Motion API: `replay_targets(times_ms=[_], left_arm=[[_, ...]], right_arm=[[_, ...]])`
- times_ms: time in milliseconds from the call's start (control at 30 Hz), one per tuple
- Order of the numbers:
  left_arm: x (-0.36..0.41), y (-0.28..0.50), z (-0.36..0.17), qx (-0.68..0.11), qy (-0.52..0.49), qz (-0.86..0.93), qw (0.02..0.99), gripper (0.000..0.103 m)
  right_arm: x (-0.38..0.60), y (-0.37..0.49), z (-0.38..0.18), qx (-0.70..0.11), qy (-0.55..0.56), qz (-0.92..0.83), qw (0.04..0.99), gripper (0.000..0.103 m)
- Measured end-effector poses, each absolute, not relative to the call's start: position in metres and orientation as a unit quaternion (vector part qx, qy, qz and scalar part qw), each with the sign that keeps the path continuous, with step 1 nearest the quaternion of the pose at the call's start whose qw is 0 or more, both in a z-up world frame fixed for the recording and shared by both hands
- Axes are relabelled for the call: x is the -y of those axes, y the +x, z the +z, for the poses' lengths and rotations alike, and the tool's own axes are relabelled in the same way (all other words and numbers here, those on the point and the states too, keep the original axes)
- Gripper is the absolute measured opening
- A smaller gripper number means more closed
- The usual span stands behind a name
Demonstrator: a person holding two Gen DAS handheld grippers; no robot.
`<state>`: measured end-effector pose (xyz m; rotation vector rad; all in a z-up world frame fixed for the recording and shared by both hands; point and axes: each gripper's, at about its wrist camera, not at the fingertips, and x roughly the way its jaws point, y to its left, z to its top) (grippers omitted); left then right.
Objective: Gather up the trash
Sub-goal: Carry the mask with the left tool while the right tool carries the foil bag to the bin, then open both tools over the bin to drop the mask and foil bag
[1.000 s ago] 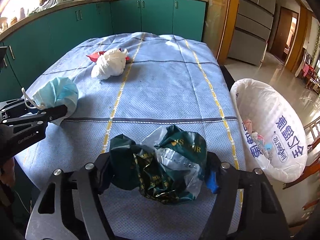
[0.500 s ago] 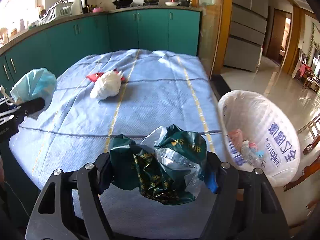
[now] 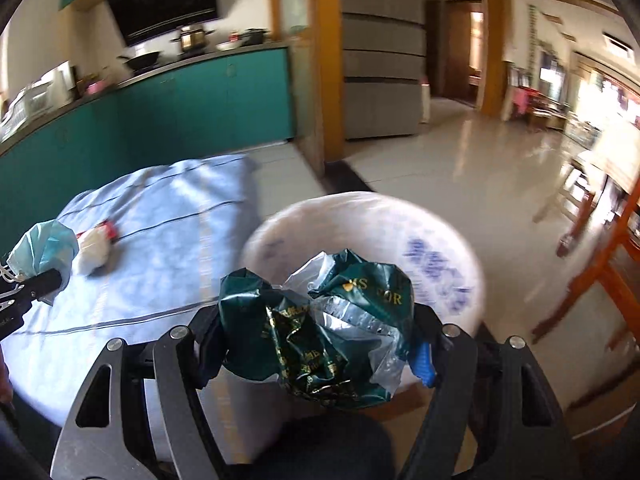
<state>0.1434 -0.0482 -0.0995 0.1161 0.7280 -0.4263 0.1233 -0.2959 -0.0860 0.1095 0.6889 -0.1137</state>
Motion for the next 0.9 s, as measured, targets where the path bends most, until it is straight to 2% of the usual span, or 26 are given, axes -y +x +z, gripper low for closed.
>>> replay_targets(times_ms=[333,700,767,800,867,900], left_arm=[[0.176,0.185,-0.141,-0.390,0.109,-0.280,0.871,0.033],[0.231,0.194,-0.132,-0.359,0.149,-0.301,0.871,0.035],[0.233,0.196,-0.133,-0.359,0.150,-0.304,0.869,0.042],[0.233,0.195,-0.134,-0.361,0.152,-0.309,0.867,0.063],[0.228,0.189,-0.133,-0.349,0.154,-0.305,0.873,0.085],[0.225,0.185,-0.132,-0.340,0.155,-0.298,0.878,0.086]], right_arm=[[0.350,0.120,-0.095,-0.337,0.077,-0.106,0.932,0.071],[0.365,0.128,-0.116,-0.356,0.088,-0.117,0.923,0.071],[0.365,0.129,-0.116,-0.356,0.088,-0.116,0.923,0.071],[0.365,0.129,-0.116,-0.357,0.088,-0.115,0.923,0.071],[0.366,0.132,-0.116,-0.358,0.087,-0.113,0.923,0.071],[0.365,0.133,-0.116,-0.358,0.088,-0.110,0.923,0.071]])
